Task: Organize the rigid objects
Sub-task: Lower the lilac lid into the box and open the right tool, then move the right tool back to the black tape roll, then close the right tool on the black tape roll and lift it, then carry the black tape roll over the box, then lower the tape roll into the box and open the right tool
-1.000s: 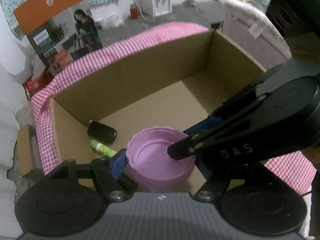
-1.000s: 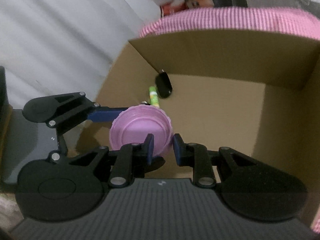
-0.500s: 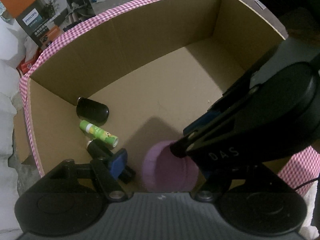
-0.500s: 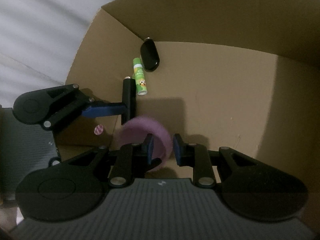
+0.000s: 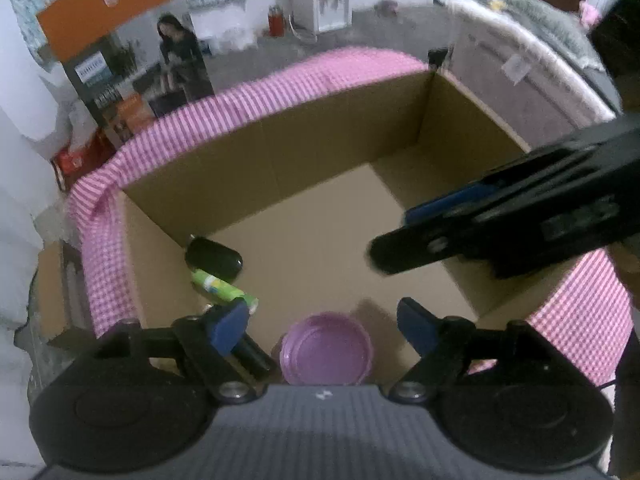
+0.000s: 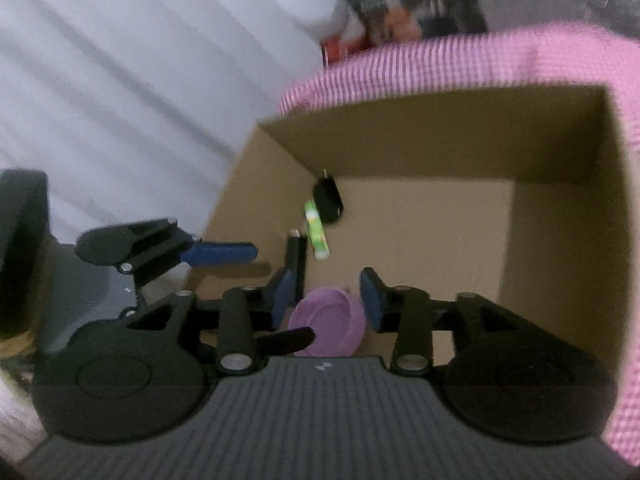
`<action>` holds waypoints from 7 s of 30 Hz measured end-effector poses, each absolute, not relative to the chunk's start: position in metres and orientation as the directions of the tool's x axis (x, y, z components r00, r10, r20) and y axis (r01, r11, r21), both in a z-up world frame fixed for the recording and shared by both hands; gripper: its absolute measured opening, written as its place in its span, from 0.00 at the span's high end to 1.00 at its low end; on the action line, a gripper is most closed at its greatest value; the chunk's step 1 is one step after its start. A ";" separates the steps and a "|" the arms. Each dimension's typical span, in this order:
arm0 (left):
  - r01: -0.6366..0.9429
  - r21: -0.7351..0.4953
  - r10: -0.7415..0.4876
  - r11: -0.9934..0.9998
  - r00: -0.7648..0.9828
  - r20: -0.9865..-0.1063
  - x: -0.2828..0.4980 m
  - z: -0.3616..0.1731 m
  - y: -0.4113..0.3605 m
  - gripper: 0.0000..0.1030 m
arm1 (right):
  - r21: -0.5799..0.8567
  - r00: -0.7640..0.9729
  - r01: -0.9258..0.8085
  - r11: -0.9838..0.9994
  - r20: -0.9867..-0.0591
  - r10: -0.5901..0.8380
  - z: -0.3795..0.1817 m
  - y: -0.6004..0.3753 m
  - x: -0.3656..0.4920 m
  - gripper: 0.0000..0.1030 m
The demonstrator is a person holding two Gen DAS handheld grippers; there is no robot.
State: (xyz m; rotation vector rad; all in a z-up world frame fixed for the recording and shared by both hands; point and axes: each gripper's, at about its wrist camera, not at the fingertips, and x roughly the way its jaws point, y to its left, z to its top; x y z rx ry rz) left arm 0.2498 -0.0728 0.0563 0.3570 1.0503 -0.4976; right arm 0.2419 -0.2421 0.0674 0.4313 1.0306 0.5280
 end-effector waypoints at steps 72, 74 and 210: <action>0.627 -0.012 -0.389 0.779 0.469 -0.793 0.039 -0.054 -0.053 0.41 | 0.366 0.491 -0.234 0.901 -0.756 0.434 -0.029 -0.196 0.023 0.63; 0.637 -0.015 -0.396 0.770 0.460 -0.795 0.038 -0.055 -0.058 0.41 | 0.367 0.497 -0.221 0.903 -0.754 0.429 -0.030 -0.203 0.023 0.63; 0.504 0.013 -0.313 0.864 0.556 -0.770 0.226 0.111 -0.029 0.10 | 0.543 0.698 -0.235 0.806 -0.483 0.529 0.129 -0.305 0.142 0.32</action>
